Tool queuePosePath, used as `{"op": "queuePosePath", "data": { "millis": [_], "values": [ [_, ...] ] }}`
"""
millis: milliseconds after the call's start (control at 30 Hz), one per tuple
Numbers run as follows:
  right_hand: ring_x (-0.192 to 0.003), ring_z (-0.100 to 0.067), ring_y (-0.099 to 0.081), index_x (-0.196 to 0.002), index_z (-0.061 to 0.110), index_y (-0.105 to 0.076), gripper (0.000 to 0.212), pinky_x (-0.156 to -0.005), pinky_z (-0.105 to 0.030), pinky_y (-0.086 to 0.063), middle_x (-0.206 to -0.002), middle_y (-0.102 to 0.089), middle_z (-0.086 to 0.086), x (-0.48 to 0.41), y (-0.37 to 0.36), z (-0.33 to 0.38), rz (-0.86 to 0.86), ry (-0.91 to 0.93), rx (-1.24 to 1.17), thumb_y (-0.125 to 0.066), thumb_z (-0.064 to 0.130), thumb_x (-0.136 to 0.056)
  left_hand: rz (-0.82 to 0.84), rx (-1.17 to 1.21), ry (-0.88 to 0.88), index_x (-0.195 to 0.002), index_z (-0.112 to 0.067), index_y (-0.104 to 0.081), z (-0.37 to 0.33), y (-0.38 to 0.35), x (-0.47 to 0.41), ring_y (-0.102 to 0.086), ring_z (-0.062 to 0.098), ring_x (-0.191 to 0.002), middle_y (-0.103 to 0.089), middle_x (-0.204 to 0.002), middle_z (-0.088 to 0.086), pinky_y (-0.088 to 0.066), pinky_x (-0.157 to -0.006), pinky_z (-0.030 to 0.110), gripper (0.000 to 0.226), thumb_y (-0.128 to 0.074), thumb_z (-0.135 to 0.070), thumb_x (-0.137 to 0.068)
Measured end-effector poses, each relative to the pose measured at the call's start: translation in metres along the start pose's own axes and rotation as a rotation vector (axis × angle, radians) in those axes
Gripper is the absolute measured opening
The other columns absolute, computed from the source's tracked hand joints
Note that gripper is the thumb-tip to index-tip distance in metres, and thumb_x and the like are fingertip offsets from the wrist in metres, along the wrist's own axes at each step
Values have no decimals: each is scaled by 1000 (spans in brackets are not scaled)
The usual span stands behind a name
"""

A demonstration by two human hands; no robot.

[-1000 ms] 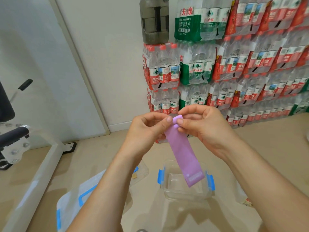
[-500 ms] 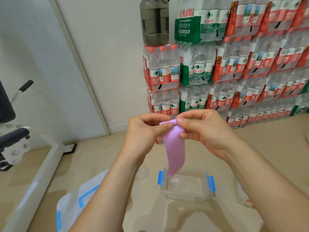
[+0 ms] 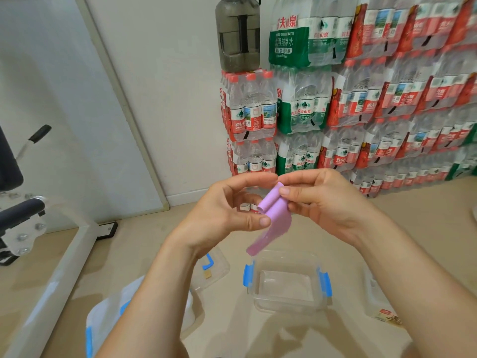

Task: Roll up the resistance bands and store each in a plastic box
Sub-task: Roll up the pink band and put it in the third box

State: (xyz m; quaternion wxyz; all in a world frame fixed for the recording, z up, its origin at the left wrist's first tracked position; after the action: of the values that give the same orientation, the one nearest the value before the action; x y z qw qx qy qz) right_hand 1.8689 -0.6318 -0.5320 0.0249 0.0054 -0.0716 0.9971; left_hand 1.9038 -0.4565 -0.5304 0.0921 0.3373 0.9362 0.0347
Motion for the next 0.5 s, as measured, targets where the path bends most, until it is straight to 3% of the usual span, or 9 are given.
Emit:
{"op": "queuePosePath", "data": {
  "millis": [100,167,267,367,500],
  "values": [
    [-77,-20,-63,-106,4,-67,28,-69,-26,-49,-84,-71,-15,2,3,2,118,-42,1,-65,-2,-79,-10,-38,-35,-109,-22,-68,-5,-1,3,-54,14,-83,-67,-97,-8,-53,-72,27,55,-77,2,-60],
    [-73,-18,-66,-110,5,-63,37,-67,-25,-49,-80,-72,-14,4,2,3,167,-51,-20,-67,1,-73,9,-47,-50,-107,-22,-70,-8,-2,4,-53,14,-83,-67,-103,-11,-53,-71,27,55,-77,2,-59],
    [-67,-15,-66,-107,10,-63,41,-64,-24,-49,-73,-73,-8,6,-1,3,217,-61,-9,-69,3,-67,102,-100,-43,-107,-17,-69,-9,-6,6,-57,19,-89,-66,-119,-3,-53,-73,27,51,-78,2,-60],
    [-71,-18,-64,-112,10,-62,47,-70,-30,-47,-76,-72,-8,5,0,1,228,-102,13,-71,6,-66,113,-110,-34,-104,-12,-69,-8,-7,6,-57,22,-85,-68,-113,7,-54,-72,26,48,-78,3,-59],
    [-78,-21,-68,-116,10,-62,49,-77,-34,-52,-87,-73,-15,7,1,1,302,-124,33,-73,2,-69,119,-50,-15,-100,-17,-71,-10,-4,7,-57,15,-71,-71,-101,0,-54,-66,23,51,-77,8,-55]
  ]
}}
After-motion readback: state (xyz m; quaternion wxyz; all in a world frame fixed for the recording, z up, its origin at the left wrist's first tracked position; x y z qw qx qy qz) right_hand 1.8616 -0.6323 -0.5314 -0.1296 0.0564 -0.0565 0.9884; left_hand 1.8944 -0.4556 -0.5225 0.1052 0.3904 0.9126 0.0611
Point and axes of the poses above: each hand's wrist, its own x-axis away from the middle knuckle, its own y-axis out of the back of the hand, z = x × y, the point moved 2 cm from there along -x, towards the middle knuckle
